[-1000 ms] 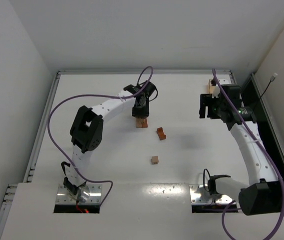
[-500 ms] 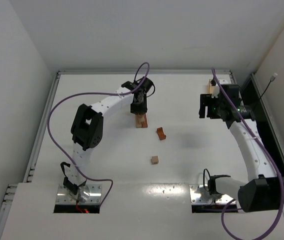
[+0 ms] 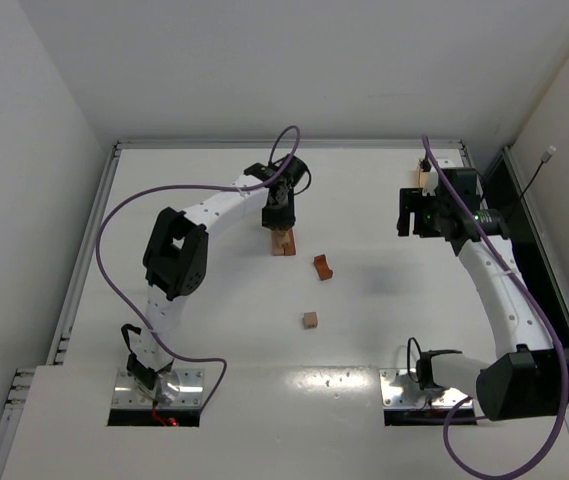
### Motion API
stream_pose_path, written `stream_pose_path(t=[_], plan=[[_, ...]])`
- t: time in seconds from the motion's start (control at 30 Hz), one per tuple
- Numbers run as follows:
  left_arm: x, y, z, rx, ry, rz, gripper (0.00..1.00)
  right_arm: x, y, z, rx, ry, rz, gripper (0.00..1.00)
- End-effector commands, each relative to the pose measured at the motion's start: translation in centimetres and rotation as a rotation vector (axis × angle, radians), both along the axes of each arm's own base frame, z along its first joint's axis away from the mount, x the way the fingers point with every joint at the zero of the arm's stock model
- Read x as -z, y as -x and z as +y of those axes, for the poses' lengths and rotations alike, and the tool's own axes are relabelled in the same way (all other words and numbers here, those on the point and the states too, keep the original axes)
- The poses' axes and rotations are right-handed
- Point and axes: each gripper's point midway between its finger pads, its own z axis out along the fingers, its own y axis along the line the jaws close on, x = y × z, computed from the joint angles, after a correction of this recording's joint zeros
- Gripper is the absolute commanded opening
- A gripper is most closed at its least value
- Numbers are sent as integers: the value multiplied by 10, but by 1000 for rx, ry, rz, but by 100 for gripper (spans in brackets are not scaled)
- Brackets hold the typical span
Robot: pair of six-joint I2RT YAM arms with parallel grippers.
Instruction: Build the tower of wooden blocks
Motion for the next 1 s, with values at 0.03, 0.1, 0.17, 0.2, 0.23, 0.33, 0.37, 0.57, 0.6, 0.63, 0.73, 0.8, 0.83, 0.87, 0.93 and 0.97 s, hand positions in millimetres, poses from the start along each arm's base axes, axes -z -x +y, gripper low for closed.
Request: stream_pose_path(t=[0.03, 0.1, 0.17, 0.2, 0.23, 0.33, 0.37, 0.57, 0.6, 0.63, 0.73, 0.8, 0.83, 0.87, 0.93, 0.97], plan=[[1, -3, -3, -18, 26, -4, 0, -21, -16, 2, 7, -25, -82, 69], [4, 2, -6, -5, 26, 10, 0, -21, -16, 2, 7, -25, -82, 69], [7, 4, -5, -5, 21, 18, 0, -21, -16, 2, 7, -25, -82, 69], [7, 3, -6, -5, 26, 10, 0, -21, -16, 2, 7, -25, -82, 69], [10, 5, -6, -1, 28, 22, 0, -21, -16, 2, 7, -25, -82, 69], [10, 6, -6, -1, 28, 22, 0, -21, -16, 2, 7, -25, -82, 69], [10, 6, -8, 2, 35, 27, 0, -21, -16, 2, 7, -25, -82, 69], [9, 6, -10, 15, 44, 25, 10, -25, -18, 2, 7, -25, -91, 69], [9, 6, -10, 15, 44, 25, 14, -25, -18, 2, 7, -25, -91, 69], [9, 6, -10, 15, 44, 25, 25, -25, -18, 2, 7, -25, -91, 69], [9, 6, -10, 15, 44, 25, 45, -25, -18, 2, 7, -25, -91, 69], [9, 6, -10, 23, 40, 24, 52, -25, -18, 2, 7, -25, -91, 69], [9, 6, -10, 24, 40, 24, 59, -25, -18, 2, 7, -25, -91, 69], [9, 6, -10, 24, 40, 24, 63, -22, -18, 2, 7, -25, -82, 69], [9, 6, -10, 24, 40, 24, 68, -22, -19, 2, 7, -25, -82, 69], [9, 6, -10, 24, 40, 24, 70, -22, -19, 2, 7, -25, -82, 69]])
